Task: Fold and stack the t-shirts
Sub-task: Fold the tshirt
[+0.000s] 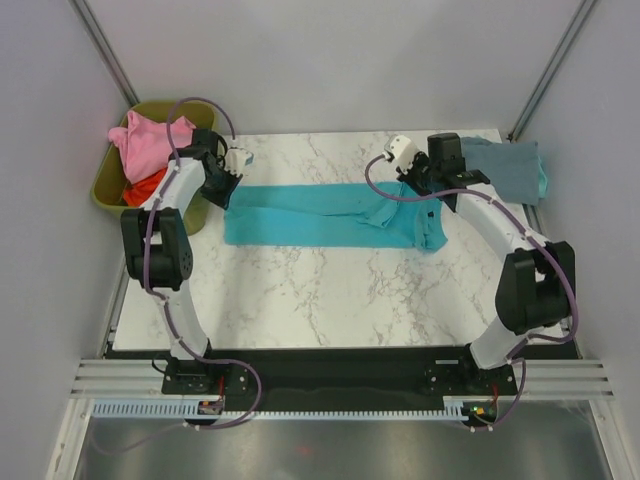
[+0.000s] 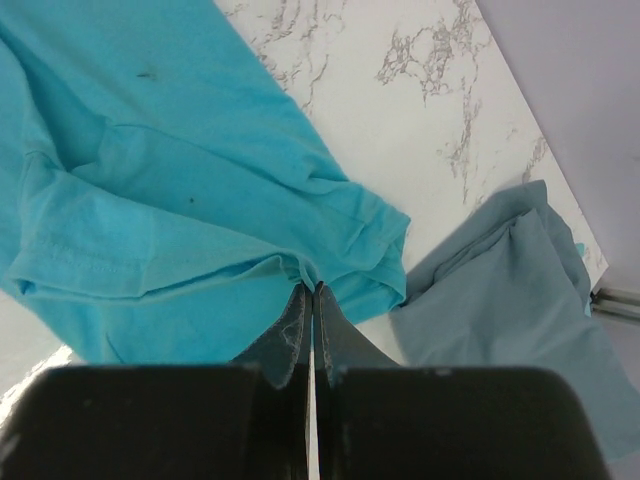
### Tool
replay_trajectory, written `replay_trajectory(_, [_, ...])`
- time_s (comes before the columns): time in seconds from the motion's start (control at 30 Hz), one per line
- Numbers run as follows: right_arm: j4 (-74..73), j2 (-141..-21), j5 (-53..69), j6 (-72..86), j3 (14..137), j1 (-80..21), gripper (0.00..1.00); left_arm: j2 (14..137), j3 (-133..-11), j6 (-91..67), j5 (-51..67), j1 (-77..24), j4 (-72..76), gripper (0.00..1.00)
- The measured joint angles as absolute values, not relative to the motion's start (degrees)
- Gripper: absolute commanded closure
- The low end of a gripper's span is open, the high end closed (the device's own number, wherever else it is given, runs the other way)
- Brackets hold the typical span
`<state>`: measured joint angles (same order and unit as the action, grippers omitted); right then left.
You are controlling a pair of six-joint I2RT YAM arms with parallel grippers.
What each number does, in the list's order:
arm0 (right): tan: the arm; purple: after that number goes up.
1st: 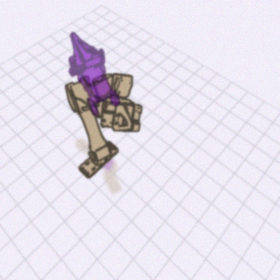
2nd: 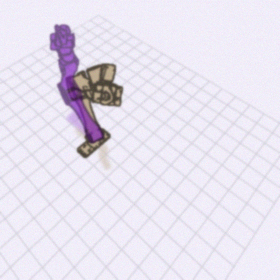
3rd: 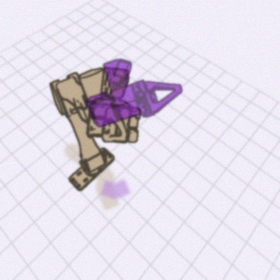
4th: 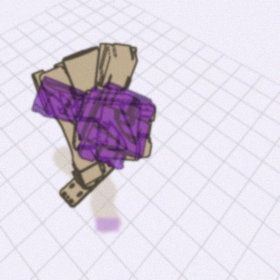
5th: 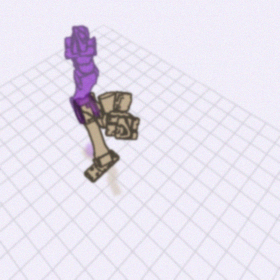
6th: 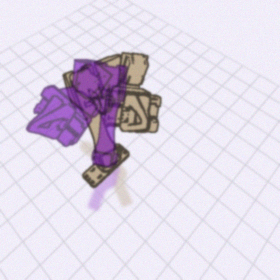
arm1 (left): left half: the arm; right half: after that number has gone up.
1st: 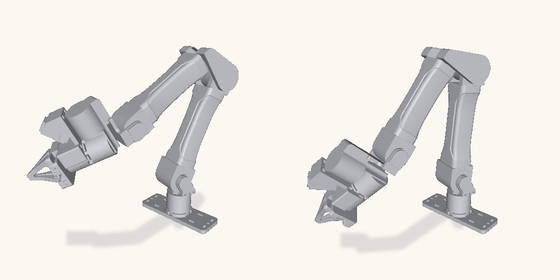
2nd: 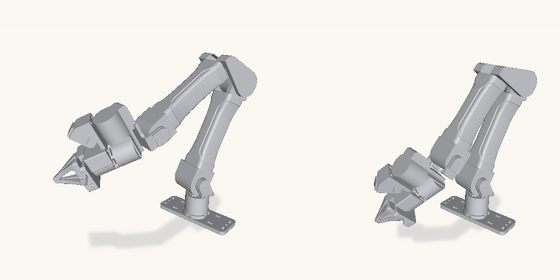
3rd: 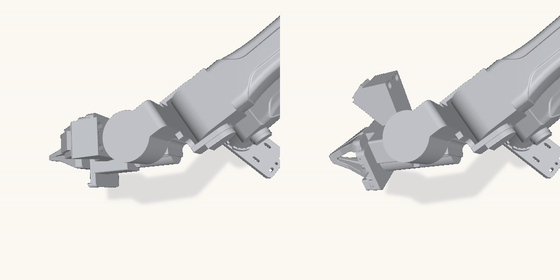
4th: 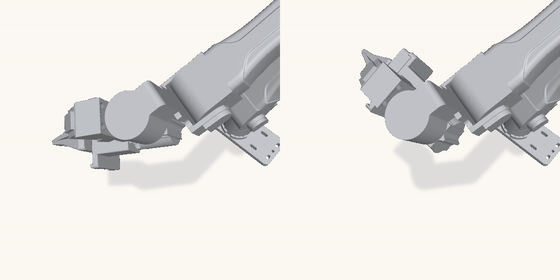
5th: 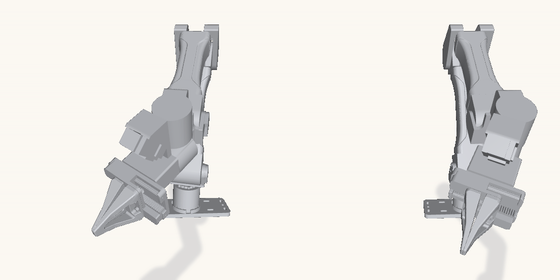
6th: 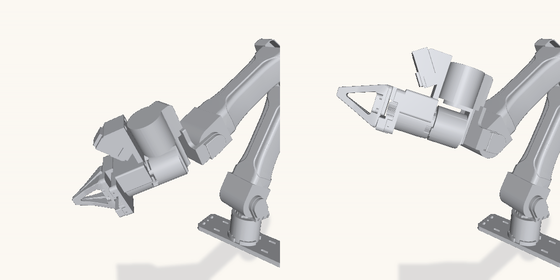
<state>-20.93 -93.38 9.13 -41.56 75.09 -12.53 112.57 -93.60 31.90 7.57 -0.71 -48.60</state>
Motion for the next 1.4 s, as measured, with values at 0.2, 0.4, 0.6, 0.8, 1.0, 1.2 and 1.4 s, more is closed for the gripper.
replay_trajectory(0.2, [-18.79,-102.39,9.1,-41.23,80.16,-11.68,1.0,123.5,-106.52,30.35,7.22,-0.71,-50.54,0.98])
replay_trajectory(0.4, [-17.8,-110.1,9.06,-40.45,86.24,-10.7,1.0,129.21,-112.79,29.28,6.11,-0.71,-52.36,0.98])
replay_trajectory(0.6, [-17.12,-112.36,9.15,-40.23,88.53,-10.26,1.0,129.32,-112.9,29.15,6.48,-0.71,-53.45,0.98])
replay_trajectory(0.8, [-16.93,-110.54,9.19,-40.23,87.13,-10.04,1.0,125.47,-108.88,29.08,8.03,-0.71,-53.58,0.98])
replay_trajectory(1.0, [-16.71,-105.12,9.37,-40.23,83.61,-9.39,1.0,119.7,-106.39,29.1,8.86,-0.71,-53.32,0.98])
replay_trajectory(1.2, [-16.25,-102.65,9.41,-40.03,83.26,-9.02,1.0,118.3,-106.39,29.1,9.21,-0.54,-53.21,0.98])
replay_trajectory(1.4, [-16.25,-102.43,9.39,-40.03,83.15,-8.84,1.0,118.3,-105.97,29.06,9.65,0.86,-53.21,0.98])
